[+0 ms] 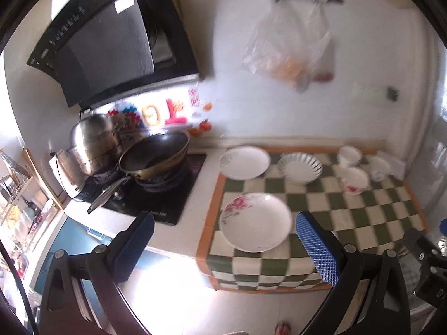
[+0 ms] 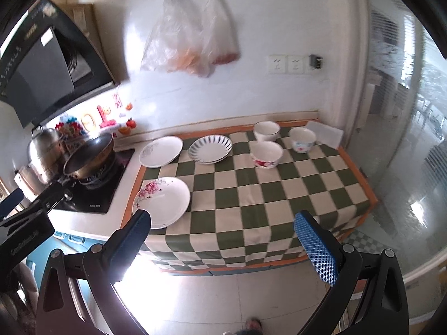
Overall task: Organize plates and bowls
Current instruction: 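Close both grippers on the rim of the pink-rose plate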
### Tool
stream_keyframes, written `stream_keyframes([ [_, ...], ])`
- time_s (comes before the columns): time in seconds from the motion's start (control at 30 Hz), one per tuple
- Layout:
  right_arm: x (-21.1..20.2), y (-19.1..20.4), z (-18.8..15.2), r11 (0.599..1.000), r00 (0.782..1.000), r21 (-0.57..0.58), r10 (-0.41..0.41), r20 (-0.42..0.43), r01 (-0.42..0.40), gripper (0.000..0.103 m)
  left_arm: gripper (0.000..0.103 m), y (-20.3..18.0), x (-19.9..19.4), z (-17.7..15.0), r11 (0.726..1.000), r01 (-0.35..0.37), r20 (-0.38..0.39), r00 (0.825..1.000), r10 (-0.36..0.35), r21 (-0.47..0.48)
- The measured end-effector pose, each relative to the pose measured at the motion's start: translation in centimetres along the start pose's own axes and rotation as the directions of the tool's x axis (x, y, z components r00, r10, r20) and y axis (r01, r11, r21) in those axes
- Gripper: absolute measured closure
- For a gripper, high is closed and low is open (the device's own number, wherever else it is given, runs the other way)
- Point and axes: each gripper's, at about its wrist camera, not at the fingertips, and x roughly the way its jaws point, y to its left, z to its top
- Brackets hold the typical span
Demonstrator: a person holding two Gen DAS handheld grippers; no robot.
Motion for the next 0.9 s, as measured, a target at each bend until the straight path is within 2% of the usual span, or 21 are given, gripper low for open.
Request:
stream_keyframes([
  [0.13,6.4,2.0,1.5,0.999,0.999,-0.032,0.008,-0.04,-0.009,0.0,0.0,0.5,4.7,0.1,0.999,-0.03,-0.058,0.998,0.029,-0.013],
  [0.23,12.9,3.2,2.5,0.997,0.994,-0.06,0.033,-0.105,-0.04,0.0,0.0,0.3,9.1,0.2,0.999,-0.052,-0.122,0.991,0.051,-0.008],
  [0.33,20.0,3.9,3.3,0.994,0.979,-0.071,0.067,-0.192,-0.082,0.0,0.0,0.0,14.1,0.4,0.999,-0.037,-0.22,0.975,0.032,-0.02],
  [0.43,26.4,4.3,3.6,0.99,0.953,-0.077,0.088,-0.288,-0.115,0.0,0.0,-0.2,19.2,0.6,0.999,-0.019,-0.318,0.948,0.008,-0.033],
  [0.47,29.5,4.5,3.7,0.989,0.937,-0.069,0.103,-0.333,-0.133,0.0,0.0,-0.3,21.2,0.6,0.999,-0.022,-0.352,0.936,0.009,-0.035],
  [0.57,35.3,4.3,3.7,0.983,0.894,-0.034,0.148,-0.422,-0.179,0.001,0.001,0.2,26.4,-0.1,0.998,-0.031,-0.453,0.892,0.0,-0.06],
  [0.6,37.5,4.2,3.6,0.981,0.874,-0.013,0.166,-0.457,-0.194,0.002,0.002,0.6,28.2,-0.5,0.996,-0.03,-0.49,0.872,-0.015,-0.084],
  [0.63,39.6,4.2,3.6,0.978,0.85,0.009,0.184,-0.493,-0.207,0.002,0.004,0.7,29.5,-0.7,0.995,-0.033,-0.511,0.859,-0.021,-0.097],
  [0.67,40.7,4.3,3.6,0.977,0.839,0.02,0.194,-0.508,-0.213,0.003,0.005,1.1,31.1,-1.1,0.992,-0.032,-0.542,0.84,-0.038,-0.119],
  [0.73,43.7,4.4,3.4,0.972,0.804,0.051,0.219,-0.552,-0.229,0.005,0.007,1.7,33.5,-1.7,0.986,-0.023,-0.587,0.806,-0.08,-0.166],
  [0.83,47.6,4.8,2.8,0.965,0.745,0.089,0.248,-0.619,-0.246,0.012,0.015,2.5,36.9,-2.8,0.975,-0.013,-0.646,0.751,-0.138,-0.223],
  [0.9,49.4,5.1,2.2,0.959,0.701,0.118,0.27,-0.661,-0.258,0.021,0.023,2.5,38.4,-3.4,0.971,-0.003,-0.672,0.722,-0.165,-0.241],
])
